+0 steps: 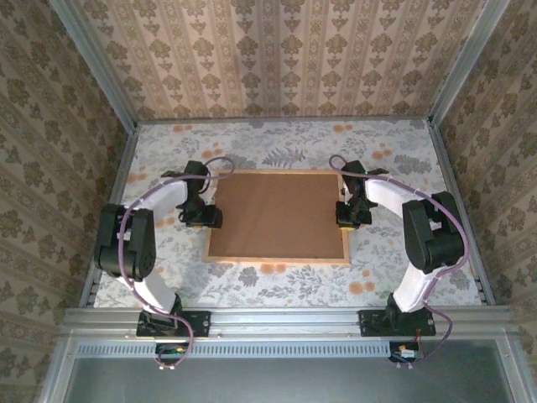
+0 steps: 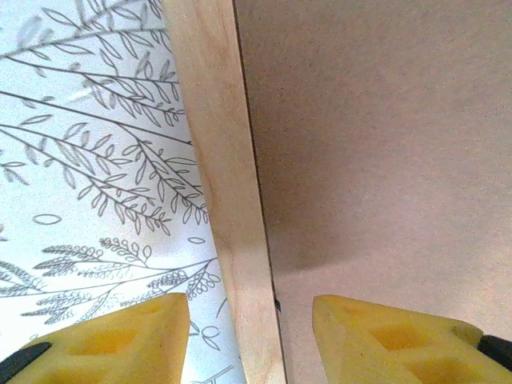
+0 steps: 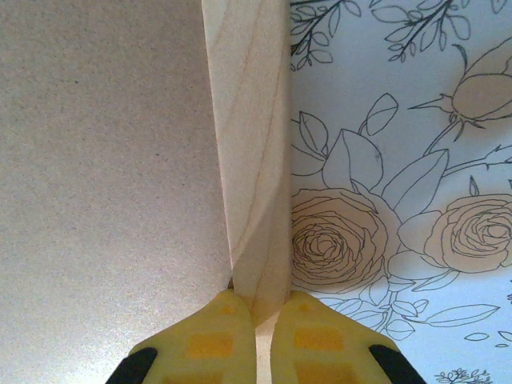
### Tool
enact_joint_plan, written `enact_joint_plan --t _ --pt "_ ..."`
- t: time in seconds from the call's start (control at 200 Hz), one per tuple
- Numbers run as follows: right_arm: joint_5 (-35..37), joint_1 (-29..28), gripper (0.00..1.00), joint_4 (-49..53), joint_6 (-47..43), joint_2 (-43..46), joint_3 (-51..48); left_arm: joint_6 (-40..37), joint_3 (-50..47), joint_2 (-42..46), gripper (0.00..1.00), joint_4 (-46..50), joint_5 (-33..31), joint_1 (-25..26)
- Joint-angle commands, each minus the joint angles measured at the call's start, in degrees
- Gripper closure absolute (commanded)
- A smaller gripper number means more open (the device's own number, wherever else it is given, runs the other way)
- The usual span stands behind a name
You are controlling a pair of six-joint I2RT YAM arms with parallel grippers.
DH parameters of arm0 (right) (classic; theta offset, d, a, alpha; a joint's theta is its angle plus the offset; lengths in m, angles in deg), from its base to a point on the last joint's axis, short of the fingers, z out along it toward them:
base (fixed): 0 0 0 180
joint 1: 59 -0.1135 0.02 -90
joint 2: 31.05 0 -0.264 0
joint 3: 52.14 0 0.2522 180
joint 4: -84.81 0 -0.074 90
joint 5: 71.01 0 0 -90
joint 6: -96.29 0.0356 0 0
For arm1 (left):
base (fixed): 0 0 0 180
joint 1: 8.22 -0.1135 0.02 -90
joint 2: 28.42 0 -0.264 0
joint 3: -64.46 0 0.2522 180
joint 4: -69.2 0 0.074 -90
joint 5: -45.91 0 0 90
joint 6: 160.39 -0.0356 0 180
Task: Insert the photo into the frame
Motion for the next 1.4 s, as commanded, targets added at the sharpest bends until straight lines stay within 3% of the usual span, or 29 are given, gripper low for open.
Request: enact_joint_plan --t 0.0,0.225,0.92,1.4 --pt "0.1 -0.9 0.96 -2.0 0.2 -1.5 -0.2 0.1 -1.0 2.4 0.49 0.4 2.8 -1.4" --pt "0.1 -0.9 0.96 -1.9 0.1 -1.4 -0.2 -1.1 -1.0 -1.3 0.61 3.2 2.0 -1.8" --pt "0.0 -0.9 0.96 -1.8 0.0 -1.2 -0.1 -0.8 -0.5 -4.6 0.63 1.8 3.0 -0.5" --pt "1.0 -0.8 0.96 -1.6 -0.2 -2.5 0.7 0.0 -1.5 1.6 0.52 -0.2 6.8 -4.3"
